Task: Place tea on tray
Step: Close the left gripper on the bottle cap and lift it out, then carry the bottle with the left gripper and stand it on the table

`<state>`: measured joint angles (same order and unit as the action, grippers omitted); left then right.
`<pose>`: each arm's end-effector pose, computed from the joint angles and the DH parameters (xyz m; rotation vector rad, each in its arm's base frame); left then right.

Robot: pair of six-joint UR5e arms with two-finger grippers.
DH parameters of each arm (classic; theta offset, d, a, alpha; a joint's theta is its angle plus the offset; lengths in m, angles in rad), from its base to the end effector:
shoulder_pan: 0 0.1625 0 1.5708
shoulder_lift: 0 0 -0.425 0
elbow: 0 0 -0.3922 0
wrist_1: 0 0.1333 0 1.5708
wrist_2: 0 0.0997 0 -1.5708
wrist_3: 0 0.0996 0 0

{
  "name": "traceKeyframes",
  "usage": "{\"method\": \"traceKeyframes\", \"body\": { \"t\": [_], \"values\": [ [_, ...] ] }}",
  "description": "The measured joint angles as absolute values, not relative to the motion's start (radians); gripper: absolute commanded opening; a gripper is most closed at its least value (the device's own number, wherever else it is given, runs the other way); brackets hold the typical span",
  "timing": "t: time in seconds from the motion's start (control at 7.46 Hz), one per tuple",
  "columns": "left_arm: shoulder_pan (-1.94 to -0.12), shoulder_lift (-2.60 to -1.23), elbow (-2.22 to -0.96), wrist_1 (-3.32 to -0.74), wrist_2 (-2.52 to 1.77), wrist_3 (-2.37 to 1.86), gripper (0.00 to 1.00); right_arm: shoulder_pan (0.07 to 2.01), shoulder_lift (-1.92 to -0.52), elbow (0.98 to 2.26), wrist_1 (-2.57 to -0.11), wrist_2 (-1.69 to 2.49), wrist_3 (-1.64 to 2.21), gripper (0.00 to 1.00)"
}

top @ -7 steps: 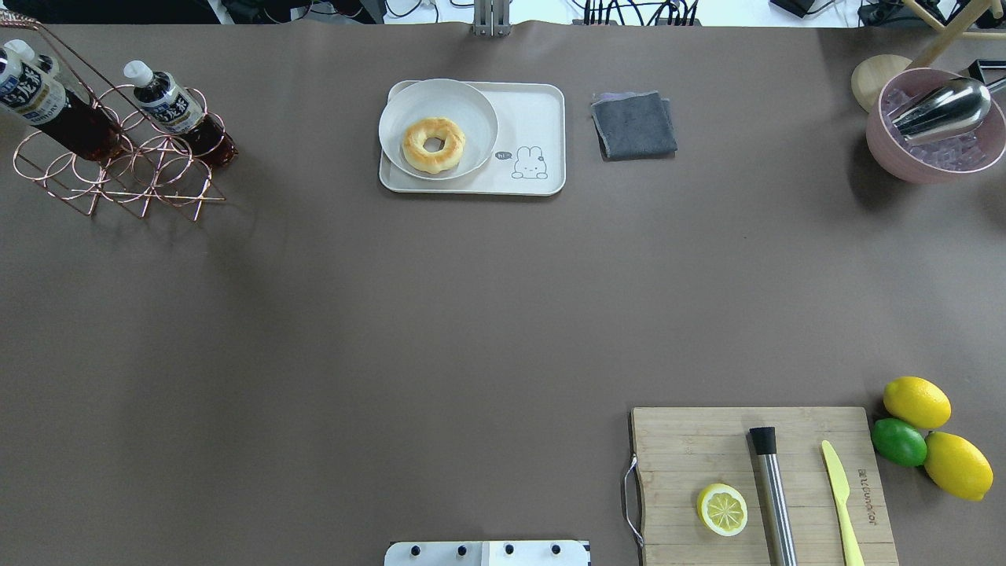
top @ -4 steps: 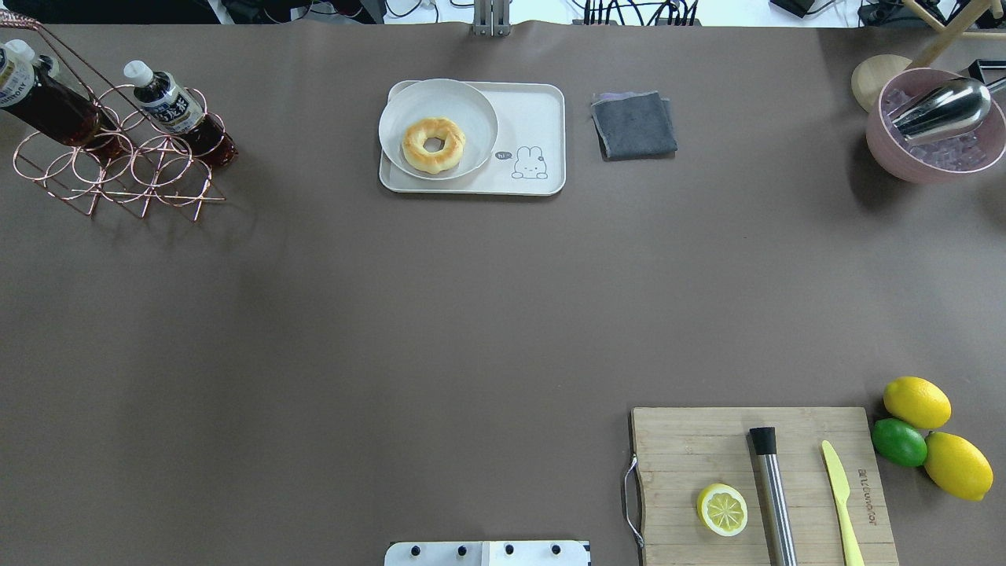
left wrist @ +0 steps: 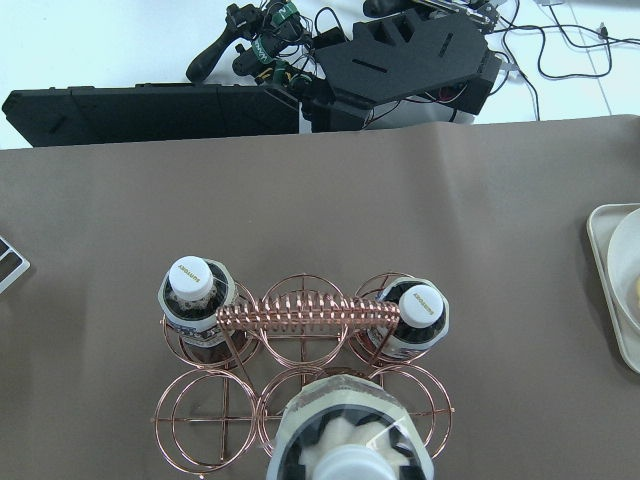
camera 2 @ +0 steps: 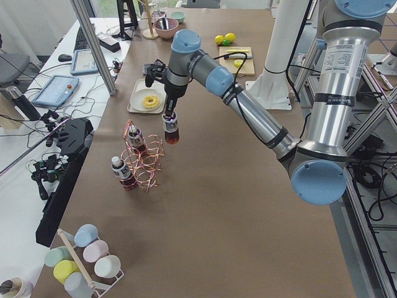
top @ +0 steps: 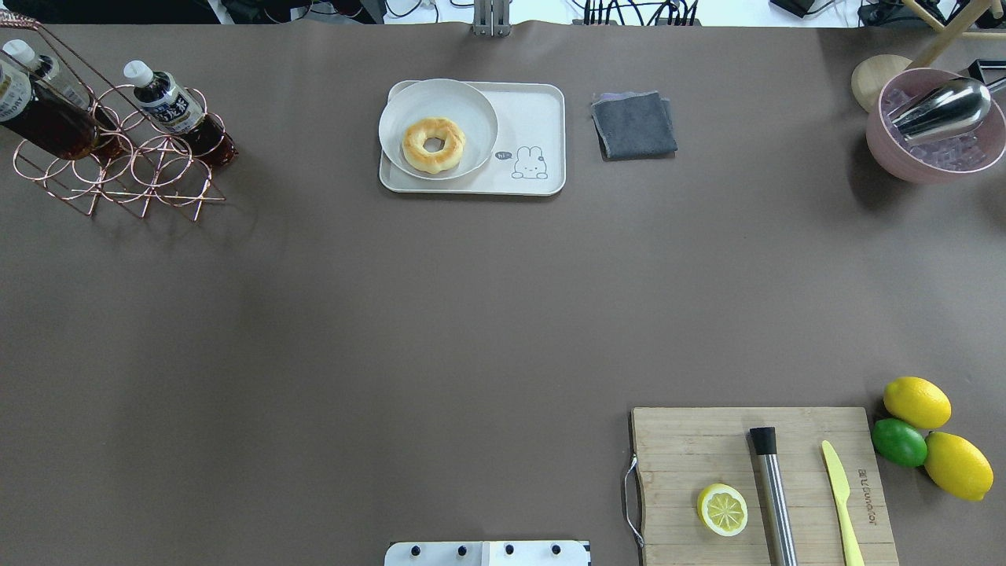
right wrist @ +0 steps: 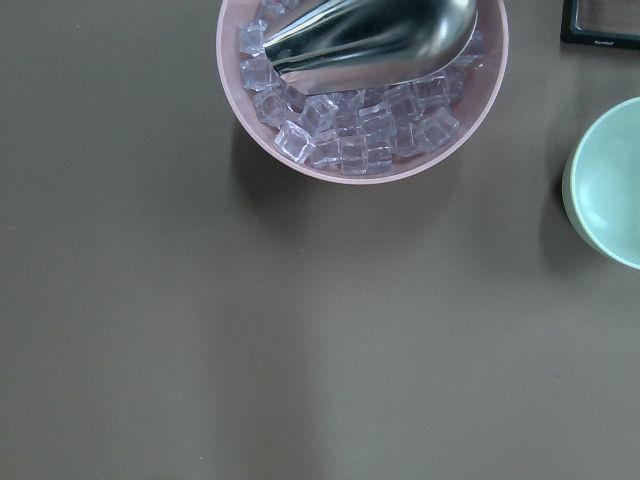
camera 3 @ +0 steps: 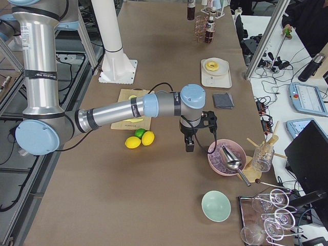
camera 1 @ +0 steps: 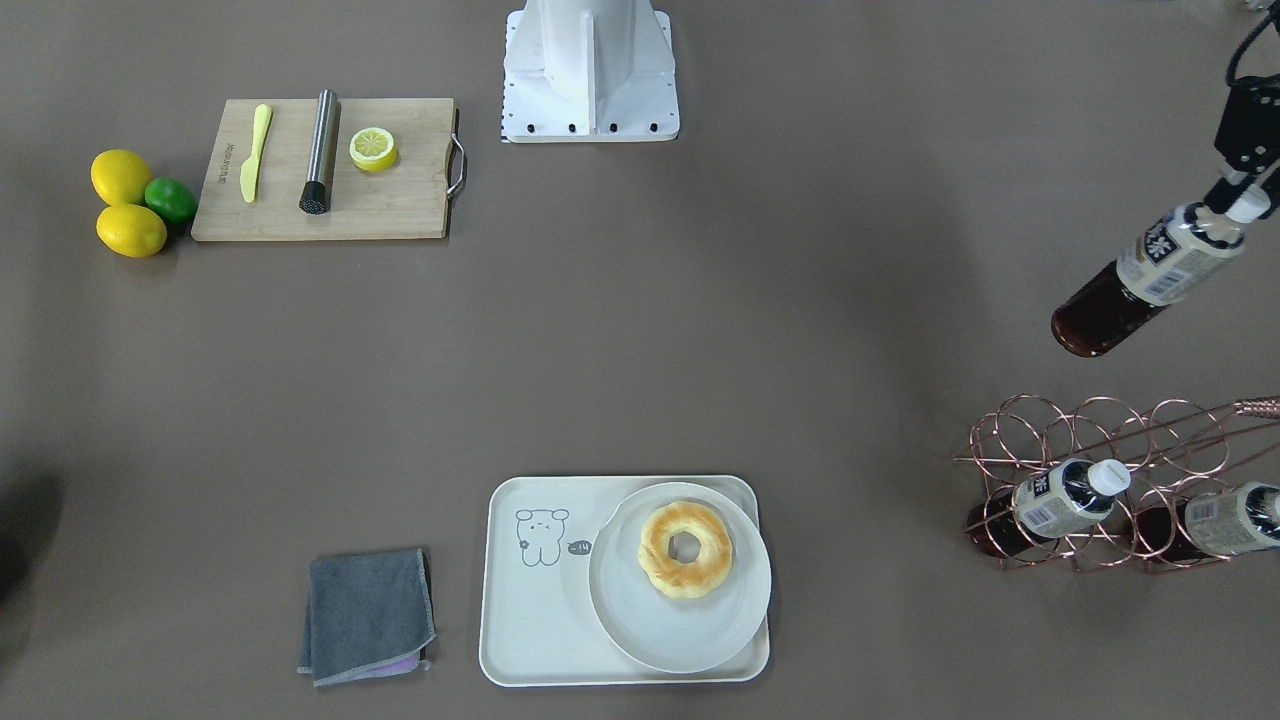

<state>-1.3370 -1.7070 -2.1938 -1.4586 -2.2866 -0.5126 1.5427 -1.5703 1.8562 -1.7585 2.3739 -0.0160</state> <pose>0.0421 -0.4701 0.3135 0.3237 0.8662 -0.0272 0.0481 -0.4840 0.5360 0.0880 -0.8032 -0.0811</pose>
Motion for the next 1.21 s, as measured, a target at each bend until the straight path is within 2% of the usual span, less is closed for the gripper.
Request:
{"method": "traceKeyframes", "body": {
  "t": [0.27,0.67,1.21],
  "values": [
    [-1.198,-1.772,-2.261,-1.338,-2.21,-0.644,0.0,1.544,-1.573,1.857,-1.759,2.376,-0.016,1.0],
    [-1.005,-2.065,-2.305,-1.0,-2.106,-0.843,0.0,1.544,-1.576,1.85,-1.757,2.382,-0.015,1.0],
    [-0.658,-2.326,-2.19,-0.956,-1.912,-1.195,0.0,1.544,-1.576,1.844,-1.756,2.407,-0.015,1.0]
  ]
}}
